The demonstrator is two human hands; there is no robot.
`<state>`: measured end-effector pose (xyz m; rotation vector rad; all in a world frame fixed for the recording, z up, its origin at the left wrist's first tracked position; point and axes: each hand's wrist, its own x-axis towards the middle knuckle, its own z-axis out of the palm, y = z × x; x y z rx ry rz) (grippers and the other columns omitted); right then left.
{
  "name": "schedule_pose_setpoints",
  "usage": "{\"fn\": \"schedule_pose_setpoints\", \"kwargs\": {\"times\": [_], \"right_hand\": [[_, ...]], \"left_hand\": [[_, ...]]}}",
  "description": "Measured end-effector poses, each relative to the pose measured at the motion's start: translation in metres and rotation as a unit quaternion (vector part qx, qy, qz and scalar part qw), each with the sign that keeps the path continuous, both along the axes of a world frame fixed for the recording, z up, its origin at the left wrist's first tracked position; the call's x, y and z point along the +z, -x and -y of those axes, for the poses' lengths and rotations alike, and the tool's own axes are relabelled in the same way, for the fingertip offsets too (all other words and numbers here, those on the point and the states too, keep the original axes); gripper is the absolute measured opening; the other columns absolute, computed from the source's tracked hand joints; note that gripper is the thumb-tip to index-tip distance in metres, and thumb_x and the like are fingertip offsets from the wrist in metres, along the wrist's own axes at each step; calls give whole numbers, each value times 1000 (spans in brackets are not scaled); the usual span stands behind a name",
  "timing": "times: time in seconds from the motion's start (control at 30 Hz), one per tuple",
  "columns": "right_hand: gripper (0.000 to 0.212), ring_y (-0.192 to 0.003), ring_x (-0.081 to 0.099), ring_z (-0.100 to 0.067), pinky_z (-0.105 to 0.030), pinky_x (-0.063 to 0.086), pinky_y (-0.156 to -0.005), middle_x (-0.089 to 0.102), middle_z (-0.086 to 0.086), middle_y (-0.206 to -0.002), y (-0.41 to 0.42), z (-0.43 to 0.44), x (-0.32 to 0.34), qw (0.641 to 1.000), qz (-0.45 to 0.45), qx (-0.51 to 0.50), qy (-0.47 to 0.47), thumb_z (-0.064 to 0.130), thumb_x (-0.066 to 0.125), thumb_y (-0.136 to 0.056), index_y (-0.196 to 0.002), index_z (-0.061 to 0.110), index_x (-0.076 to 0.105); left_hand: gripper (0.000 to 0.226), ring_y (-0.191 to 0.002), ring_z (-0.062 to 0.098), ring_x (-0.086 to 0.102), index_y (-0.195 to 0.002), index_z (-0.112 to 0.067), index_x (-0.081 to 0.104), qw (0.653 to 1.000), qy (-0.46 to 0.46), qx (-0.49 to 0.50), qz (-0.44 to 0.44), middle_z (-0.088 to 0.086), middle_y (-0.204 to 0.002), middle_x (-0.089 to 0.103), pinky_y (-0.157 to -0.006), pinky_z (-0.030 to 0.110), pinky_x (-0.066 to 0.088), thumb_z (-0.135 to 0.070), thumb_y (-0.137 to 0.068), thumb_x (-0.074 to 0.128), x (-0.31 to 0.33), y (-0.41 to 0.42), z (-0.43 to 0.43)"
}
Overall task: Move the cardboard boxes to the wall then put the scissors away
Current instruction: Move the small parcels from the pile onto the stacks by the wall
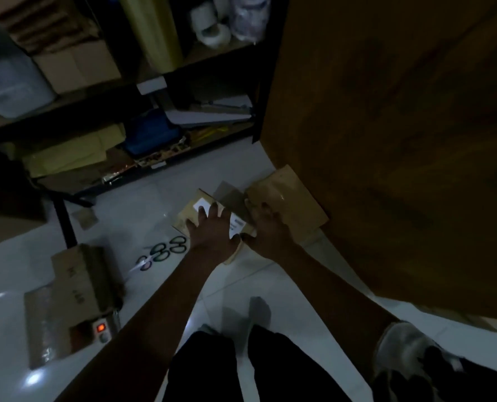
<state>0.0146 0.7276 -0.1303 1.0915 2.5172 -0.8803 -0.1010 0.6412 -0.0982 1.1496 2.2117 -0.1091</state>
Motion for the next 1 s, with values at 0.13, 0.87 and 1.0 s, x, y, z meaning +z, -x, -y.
{"fn": "schedule_pose_setpoints", "kwargs": {"times": [0.13, 0.87, 1.0], "right_hand": [[87, -146, 18, -32, -46, 24, -116, 18, -11, -160, 22, -12, -78, 1000, 4, 15, 10, 43, 62, -91, -156, 20, 10], [76, -109, 57, -34, -41, 48, -86, 57, -18, -127, 67, 59, -286, 979, -74, 150, -120, 58, 36, -85, -152, 23, 31], [74, -108, 61, -26, -33, 51, -83, 62, -14, -126, 66, 83, -282, 980, -160, 116, 19, 52, 40, -91, -153, 13, 27]], "left_hand": [[79, -147, 39, 7, -155, -30, 6, 997, 39, 60, 36, 5, -163, 1, -113, 61, 19, -48, -93, 52, -75, 1, 11], [61, -146, 44, -5, -151, -43, -5, 969, -75, 220, 84, 4, -162, -12, -109, 71, 17, -49, -100, 28, -293, 22, 80], [72, -144, 48, 5, -152, -38, -6, 956, -134, 240, 97, 15, -160, -17, -112, 66, 18, -67, -90, 16, -300, 25, 117]]}}
